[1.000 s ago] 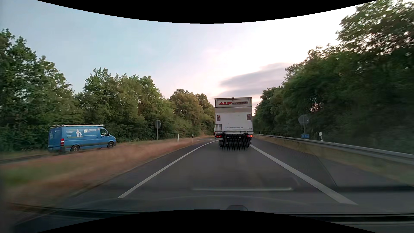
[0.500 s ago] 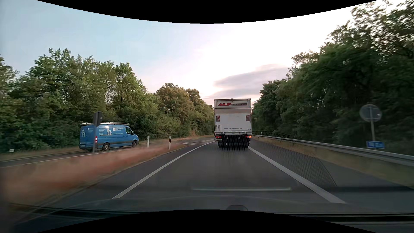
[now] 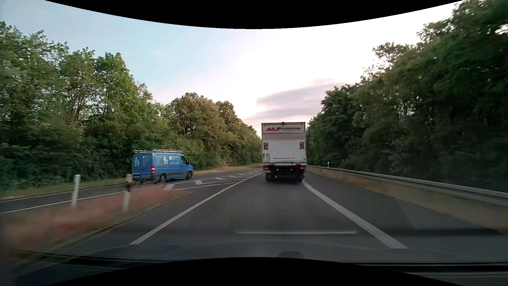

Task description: Follow the waypoints while adhering to traffic rules and regulations

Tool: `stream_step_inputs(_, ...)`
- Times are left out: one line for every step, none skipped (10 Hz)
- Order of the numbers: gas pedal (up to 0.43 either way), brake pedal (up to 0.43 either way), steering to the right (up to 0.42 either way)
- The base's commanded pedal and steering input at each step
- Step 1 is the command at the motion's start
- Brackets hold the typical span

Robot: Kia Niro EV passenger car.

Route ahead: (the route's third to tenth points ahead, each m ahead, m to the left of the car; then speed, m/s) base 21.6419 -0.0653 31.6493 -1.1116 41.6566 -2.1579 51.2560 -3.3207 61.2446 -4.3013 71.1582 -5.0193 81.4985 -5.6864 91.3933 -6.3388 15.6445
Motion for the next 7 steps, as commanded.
stream_step_inputs(0.079, 0.000, 0.015)
stream_step_inputs(0.079, 0.000, 0.015)
stream_step_inputs(0.079, 0.000, 0.015)
stream_step_inputs(0.079, 0.000, 0.015)
stream_step_inputs(0.079, 0.000, 0.015)
stream_step_inputs(0.079, 0.000, 0.014)
stream_step_inputs(0.079, 0.000, 0.014)
